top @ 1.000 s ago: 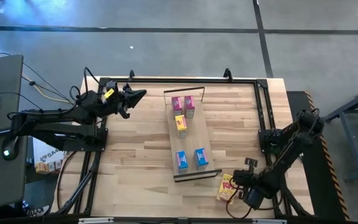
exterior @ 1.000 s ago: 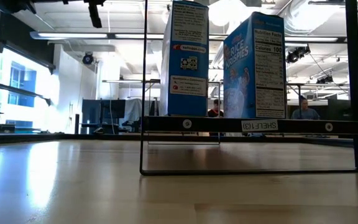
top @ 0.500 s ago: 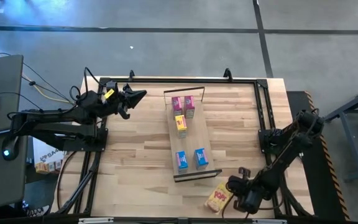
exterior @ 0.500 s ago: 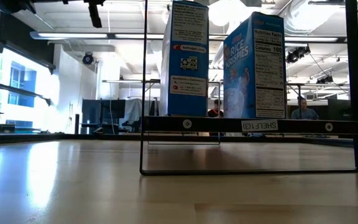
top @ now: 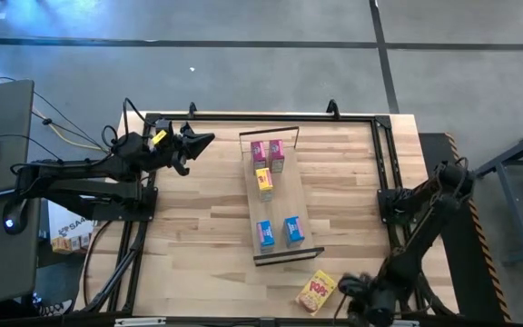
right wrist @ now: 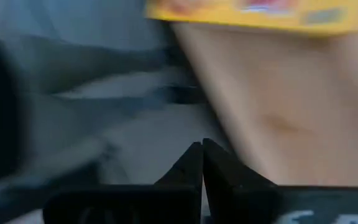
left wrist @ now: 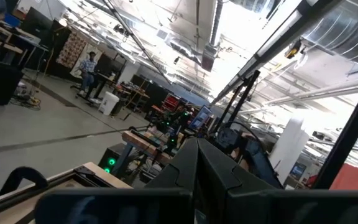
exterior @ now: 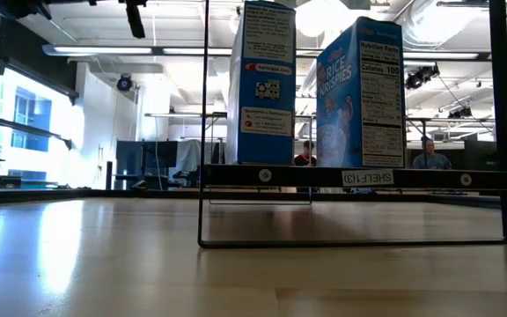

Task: Stack cereal on shelf
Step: Put the yellow cereal box on the shelf aligned with the other yellow cereal box

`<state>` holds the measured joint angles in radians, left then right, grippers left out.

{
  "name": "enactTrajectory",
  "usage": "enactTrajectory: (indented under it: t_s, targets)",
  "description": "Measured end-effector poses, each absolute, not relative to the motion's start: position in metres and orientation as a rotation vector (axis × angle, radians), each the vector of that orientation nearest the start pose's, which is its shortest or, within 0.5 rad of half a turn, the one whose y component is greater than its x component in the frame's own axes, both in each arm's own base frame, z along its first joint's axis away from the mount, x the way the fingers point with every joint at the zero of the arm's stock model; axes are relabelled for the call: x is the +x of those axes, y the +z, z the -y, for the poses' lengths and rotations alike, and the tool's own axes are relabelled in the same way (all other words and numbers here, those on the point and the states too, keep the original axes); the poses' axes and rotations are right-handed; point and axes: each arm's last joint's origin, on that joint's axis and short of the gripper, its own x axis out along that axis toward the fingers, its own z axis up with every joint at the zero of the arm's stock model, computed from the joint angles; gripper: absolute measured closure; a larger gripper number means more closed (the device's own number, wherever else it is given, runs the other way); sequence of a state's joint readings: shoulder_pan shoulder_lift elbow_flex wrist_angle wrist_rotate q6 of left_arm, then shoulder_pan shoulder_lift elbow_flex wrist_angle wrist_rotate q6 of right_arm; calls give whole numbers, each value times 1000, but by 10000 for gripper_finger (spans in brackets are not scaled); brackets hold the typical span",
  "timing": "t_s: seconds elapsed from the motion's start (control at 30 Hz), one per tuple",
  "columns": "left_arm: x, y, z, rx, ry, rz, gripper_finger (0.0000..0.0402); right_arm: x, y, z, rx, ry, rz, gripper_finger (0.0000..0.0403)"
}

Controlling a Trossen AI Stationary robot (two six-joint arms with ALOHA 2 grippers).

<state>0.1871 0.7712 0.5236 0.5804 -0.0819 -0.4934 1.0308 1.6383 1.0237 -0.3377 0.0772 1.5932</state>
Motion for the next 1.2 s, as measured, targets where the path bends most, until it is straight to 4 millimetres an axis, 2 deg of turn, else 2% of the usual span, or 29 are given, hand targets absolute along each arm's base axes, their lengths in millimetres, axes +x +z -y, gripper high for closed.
enactTrajectory:
  t_s: [0.07, 0.13, 0.27, 0.37, 0.57, 0.8, 0.9, 0.97, 1.03, 1.1, 1.2]
  targets:
    - [171, 317, -35, -468, 179, 392, 401, 178, 194, -293, 989, 51, -1183, 403]
    - [171, 317, -35, -468, 179, 392, 401, 184, 183, -301, 1034, 32, -1163, 403]
    - [171, 317, -35, -454, 181, 391, 402, 201, 153, -304, 957, -130, -1193, 403]
    - [171, 317, -35, -444, 183, 390, 401, 215, 140, -299, 941, -245, -1165, 403]
    - [171, 317, -35, -442, 184, 390, 401, 240, 145, -289, 899, -245, -1076, 403]
    - [171, 317, -35, -442, 184, 390, 401, 282, 156, -266, 734, -83, -995, 403]
    - [171, 317, -35, -442, 184, 390, 401, 293, 161, -257, 714, -13, -1001, 403]
    - [171, 317, -35, -436, 185, 389, 401, 287, 170, -258, 683, 51, -1032, 403]
    - [171, 317, -35, -414, 189, 387, 401, 270, 179, -260, 647, 43, -1099, 403]
    - [171, 317, -35, -400, 192, 385, 401, 248, 185, -259, 617, -60, -1161, 403]
    - [171, 317, -35, -385, 194, 383, 402, 217, 195, -260, 595, -232, -1155, 403]
